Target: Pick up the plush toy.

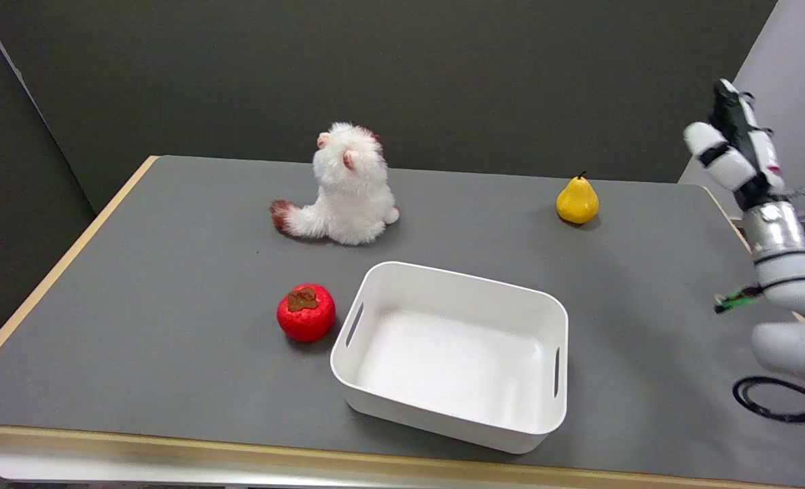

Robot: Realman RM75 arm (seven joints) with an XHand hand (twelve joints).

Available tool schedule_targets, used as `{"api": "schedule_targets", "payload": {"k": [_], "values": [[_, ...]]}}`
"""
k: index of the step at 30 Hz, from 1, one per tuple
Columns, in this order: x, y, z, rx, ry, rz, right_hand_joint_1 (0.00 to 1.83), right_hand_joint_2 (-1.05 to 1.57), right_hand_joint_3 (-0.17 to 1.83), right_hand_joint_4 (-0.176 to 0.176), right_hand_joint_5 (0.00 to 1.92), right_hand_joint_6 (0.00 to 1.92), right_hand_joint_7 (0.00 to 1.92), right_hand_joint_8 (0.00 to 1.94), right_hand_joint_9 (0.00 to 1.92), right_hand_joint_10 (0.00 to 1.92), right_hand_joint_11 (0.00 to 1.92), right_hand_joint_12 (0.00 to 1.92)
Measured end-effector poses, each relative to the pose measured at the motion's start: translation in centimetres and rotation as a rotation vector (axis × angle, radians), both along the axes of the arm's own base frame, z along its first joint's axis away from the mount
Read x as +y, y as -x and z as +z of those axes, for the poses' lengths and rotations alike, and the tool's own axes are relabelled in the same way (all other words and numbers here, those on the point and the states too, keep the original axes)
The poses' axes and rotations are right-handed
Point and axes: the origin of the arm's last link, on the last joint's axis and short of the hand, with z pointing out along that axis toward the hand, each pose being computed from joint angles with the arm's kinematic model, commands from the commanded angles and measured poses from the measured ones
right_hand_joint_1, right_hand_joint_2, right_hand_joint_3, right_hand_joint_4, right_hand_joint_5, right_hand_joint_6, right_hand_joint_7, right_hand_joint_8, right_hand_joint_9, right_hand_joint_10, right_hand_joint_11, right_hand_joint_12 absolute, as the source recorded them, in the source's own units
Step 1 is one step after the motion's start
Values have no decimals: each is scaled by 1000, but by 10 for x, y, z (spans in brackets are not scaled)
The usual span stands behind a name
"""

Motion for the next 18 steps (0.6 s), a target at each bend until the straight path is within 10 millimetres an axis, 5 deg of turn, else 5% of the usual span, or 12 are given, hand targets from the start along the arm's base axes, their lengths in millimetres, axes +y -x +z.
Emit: {"api": "schedule_targets", "payload": {"k": [9,18], "values": [[-64,-32,-37,131,-69,-67,274,548,878,-18,4,72,-1,-1,-1,-1,-1,104],[-133,-63,-102,263,-144,-167,304,595,725,-14,-1,17,-1,-1,-1,-1,-1,89]]}}
